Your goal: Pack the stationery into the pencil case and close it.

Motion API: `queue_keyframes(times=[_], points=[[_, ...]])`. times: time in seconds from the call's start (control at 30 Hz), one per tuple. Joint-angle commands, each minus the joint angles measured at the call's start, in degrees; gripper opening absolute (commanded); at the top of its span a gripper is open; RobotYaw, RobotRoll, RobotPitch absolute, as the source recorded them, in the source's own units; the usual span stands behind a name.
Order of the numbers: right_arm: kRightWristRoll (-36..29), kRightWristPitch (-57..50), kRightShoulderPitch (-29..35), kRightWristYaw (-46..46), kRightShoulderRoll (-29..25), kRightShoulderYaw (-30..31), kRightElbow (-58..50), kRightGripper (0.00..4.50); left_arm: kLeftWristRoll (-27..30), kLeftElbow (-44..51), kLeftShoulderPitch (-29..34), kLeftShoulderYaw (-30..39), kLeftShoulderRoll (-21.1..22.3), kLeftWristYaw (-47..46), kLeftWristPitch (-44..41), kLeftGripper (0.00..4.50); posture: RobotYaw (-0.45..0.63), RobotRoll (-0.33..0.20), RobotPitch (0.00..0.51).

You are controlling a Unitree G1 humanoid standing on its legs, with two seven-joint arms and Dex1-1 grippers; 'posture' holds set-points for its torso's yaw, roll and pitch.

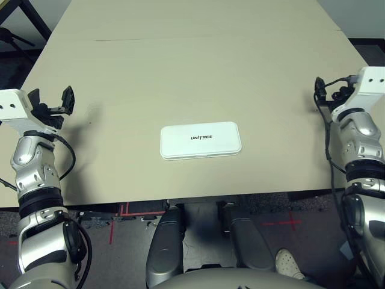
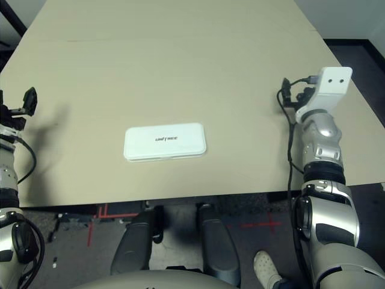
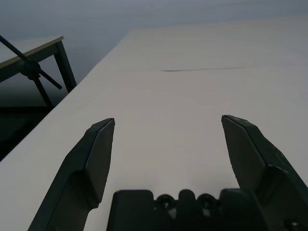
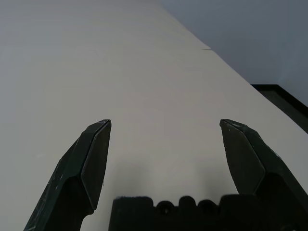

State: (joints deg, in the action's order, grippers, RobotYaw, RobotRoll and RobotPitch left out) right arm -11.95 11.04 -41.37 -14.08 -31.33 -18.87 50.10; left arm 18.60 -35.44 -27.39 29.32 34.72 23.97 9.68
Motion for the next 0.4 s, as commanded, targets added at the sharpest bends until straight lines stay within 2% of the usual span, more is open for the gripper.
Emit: queue_keyframes(times=[0.03, 0.4], points=[[0.1, 1.7, -1.2, -0.4, -1.4, -0.8, 2.5, 4.50, -0.5, -1.6, -0.5, -0.9, 0.1, 0.1, 0.9, 4.46, -0.03, 0.000, 0.218], [-0.1, 2.4, -1.7, -2.5, -0.5, -0.1, 2.7, 4.50, -0.3, -1.7, -0.6, -2.1, 1.0, 1.4, 0.5, 4.46, -0.03, 0.000, 0.221]])
